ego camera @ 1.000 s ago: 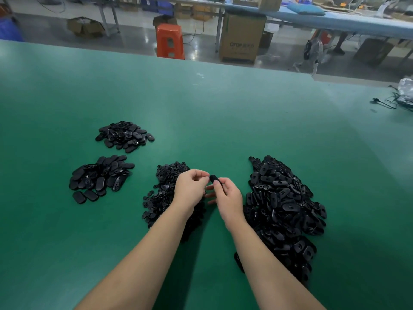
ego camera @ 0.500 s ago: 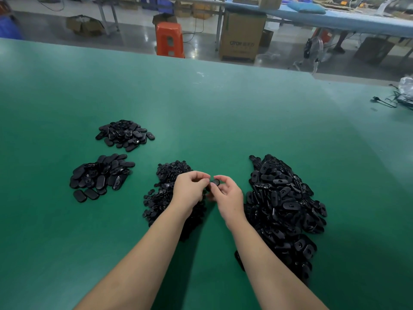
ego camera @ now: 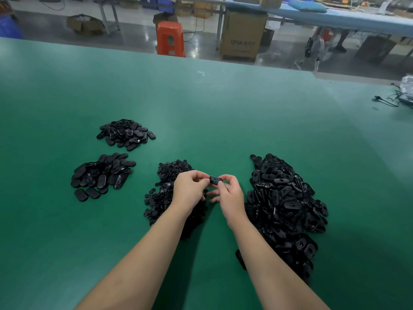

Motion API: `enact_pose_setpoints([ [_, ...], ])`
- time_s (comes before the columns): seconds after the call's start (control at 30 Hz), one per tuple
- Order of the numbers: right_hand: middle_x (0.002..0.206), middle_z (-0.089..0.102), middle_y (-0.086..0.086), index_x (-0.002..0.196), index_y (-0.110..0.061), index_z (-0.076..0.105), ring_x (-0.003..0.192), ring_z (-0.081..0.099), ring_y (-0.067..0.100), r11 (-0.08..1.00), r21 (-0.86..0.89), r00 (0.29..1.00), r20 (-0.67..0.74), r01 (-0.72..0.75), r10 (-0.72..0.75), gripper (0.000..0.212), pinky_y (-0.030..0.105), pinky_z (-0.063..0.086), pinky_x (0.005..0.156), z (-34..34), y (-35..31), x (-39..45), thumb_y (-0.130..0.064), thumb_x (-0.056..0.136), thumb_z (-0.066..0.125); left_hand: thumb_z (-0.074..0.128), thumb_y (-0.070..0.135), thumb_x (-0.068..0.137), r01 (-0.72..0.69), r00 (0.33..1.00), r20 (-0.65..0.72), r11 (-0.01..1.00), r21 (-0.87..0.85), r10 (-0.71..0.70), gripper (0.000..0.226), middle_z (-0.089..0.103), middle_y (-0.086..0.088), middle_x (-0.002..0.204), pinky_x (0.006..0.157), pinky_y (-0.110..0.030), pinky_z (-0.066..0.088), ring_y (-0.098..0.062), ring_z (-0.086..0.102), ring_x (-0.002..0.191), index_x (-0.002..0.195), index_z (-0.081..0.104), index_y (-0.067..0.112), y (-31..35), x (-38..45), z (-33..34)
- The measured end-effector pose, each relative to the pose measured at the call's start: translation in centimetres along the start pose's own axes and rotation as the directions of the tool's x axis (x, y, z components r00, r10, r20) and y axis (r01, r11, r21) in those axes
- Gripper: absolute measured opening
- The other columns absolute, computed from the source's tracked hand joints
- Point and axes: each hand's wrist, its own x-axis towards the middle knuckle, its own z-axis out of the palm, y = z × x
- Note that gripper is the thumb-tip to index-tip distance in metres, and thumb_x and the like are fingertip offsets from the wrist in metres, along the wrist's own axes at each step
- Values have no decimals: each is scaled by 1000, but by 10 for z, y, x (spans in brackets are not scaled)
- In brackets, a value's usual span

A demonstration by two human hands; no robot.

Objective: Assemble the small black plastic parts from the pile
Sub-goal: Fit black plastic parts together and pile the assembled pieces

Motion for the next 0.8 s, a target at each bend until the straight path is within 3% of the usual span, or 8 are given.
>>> enact_pose_setpoints([
  [0.13,83,76,3,101,-21,52,67,69,22,998,-54,1000,8,16,-15,12,41,58,62,-2,-1,-1,-9,101,51,70,9,90,-50,998,-18,988,148,53,13,76,-2,80,49,-28,51,-14,58,46,81,73,19,2,0,2],
  [0.23,72,72,-5,101,-22,51,65,69,22,998,-58,1000,18,21,-20,14,41,57,63,-2,-1,-1,-8,100,50,68,10,88,-78,996,-27,968,240,87,10,75,3,80,66,-35,59,-17,65,64,86,76,16,5,-2,4],
  [0.33,62,67,-12,101,-23,51,62,67,18,996,-84,999,35,30,-27,13,44,58,65,-2,1,-1,-10,101,51,68,10,87,-95,994,-35,958,270,108,11,73,6,77,70,-34,59,-11,61,62,85,77,17,7,-6,6],
  [0.6,79,76,0,100,-29,52,63,70,21,990,-134,998,46,36,-30,11,57,58,75,-4,5,2,-18,97,52,68,11,87,-115,991,-25,928,355,132,9,69,8,79,75,-22,46,-12,65,79,84,74,18,13,-9,9],
  [0.8,77,75,4,100,-27,52,62,69,19,991,-126,998,64,34,-26,10,51,58,72,-5,5,3,-17,98,52,68,11,88,-130,990,-5,918,375,142,10,69,8,79,77,-25,49,-12,64,79,84,74,18,14,-8,10],
])
